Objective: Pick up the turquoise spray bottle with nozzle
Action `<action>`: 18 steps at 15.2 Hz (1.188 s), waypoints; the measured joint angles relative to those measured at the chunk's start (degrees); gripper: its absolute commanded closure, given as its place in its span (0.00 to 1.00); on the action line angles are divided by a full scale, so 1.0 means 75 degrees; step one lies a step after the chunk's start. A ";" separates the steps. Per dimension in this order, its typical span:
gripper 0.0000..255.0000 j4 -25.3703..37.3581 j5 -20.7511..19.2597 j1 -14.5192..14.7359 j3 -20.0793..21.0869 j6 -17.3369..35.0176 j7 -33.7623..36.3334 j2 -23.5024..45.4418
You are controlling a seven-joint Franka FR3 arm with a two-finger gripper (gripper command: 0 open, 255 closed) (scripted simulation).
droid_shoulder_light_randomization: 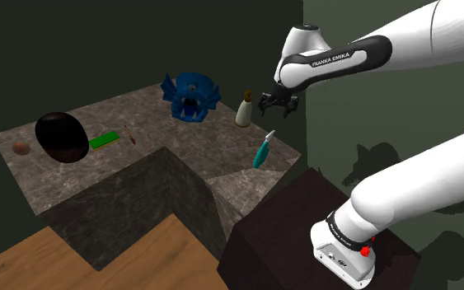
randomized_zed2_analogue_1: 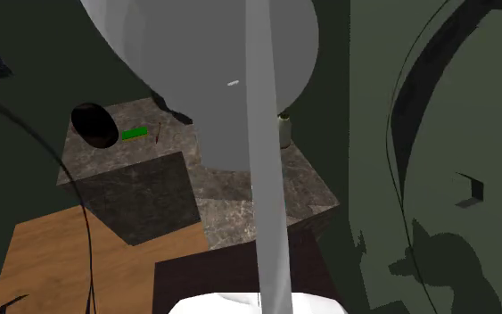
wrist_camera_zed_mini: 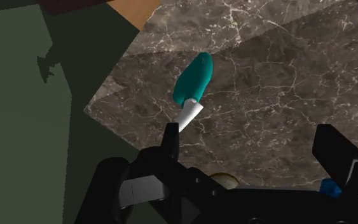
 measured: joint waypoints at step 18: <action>0.00 0.0958 -0.1220 -0.0594 -0.0508 0.2465 0.3243 0.4166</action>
